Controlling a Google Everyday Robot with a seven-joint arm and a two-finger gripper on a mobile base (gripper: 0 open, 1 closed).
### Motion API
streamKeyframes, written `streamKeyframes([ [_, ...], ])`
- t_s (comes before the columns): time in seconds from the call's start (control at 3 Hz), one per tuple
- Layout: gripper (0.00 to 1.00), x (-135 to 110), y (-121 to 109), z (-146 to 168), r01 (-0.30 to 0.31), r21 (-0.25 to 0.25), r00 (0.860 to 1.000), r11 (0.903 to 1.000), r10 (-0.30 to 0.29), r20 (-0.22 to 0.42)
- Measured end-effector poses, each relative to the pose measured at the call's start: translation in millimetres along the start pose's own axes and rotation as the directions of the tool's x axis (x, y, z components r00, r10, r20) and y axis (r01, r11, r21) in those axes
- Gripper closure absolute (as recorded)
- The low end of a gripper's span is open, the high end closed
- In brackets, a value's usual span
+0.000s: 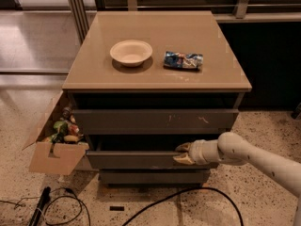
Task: Open middle drawer
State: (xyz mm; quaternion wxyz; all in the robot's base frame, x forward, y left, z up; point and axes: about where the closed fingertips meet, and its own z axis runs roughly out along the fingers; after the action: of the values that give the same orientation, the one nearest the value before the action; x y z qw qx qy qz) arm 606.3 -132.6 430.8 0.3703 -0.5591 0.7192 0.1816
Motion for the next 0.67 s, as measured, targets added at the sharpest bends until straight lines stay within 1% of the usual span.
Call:
streamKeyframes([
  [0.33,1.00,-9.1,-2.4,-10.2,-0.001,0.015,1.000,0.9999,0.001,0.009],
  [0.67,1.00,-10.1,-2.5,-11.5,-0.001,0.023,1.000,0.9997,0.001,0.012],
])
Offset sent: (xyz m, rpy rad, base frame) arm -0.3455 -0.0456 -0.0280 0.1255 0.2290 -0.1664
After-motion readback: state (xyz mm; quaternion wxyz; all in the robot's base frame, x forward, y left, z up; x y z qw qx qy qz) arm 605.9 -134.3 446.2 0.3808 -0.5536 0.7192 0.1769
